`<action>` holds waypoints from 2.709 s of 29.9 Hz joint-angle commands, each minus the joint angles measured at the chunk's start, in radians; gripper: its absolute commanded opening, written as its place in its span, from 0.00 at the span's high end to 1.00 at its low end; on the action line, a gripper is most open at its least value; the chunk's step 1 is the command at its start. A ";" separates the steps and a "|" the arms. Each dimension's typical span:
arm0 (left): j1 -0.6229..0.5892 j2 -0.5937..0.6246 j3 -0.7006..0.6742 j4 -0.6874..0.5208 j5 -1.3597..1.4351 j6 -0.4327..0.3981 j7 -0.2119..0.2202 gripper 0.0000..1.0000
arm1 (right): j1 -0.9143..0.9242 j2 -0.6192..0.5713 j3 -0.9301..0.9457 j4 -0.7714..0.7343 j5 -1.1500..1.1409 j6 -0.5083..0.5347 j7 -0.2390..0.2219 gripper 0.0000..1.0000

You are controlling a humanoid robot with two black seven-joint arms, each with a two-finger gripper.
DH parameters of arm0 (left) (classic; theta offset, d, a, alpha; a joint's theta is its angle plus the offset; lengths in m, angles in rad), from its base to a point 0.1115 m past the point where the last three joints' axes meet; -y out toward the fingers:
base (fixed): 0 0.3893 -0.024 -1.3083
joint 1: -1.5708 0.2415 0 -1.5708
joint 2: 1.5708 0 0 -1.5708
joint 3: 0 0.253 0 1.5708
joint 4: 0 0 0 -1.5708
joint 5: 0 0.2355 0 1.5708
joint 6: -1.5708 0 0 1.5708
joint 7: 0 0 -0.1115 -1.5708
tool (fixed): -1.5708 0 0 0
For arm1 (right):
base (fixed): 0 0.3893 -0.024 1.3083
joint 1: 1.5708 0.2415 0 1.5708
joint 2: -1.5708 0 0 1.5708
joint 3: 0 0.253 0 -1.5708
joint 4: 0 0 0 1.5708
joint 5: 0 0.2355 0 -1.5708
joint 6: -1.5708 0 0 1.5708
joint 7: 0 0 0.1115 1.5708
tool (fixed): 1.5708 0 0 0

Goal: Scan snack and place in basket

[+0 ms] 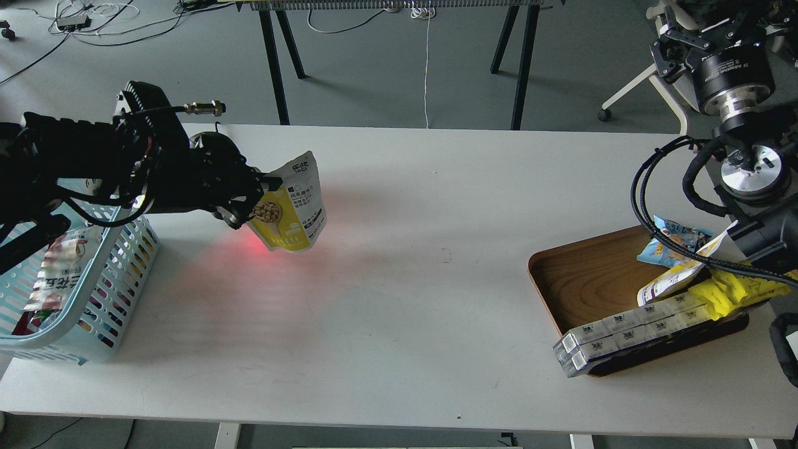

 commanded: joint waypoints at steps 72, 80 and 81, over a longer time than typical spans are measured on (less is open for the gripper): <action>-0.051 0.825 0.523 -0.027 -0.747 0.738 -0.020 0.27 | -0.008 -0.012 0.012 0.000 -0.005 0.000 0.000 0.03; -0.123 0.609 0.345 0.114 -1.352 0.404 -0.020 0.25 | 0.026 -0.051 0.012 -0.005 -0.008 0.000 0.000 0.01; -0.124 0.574 0.312 0.152 -1.441 0.349 -0.020 0.25 | 0.029 -0.057 0.011 -0.005 -0.008 0.000 0.000 0.01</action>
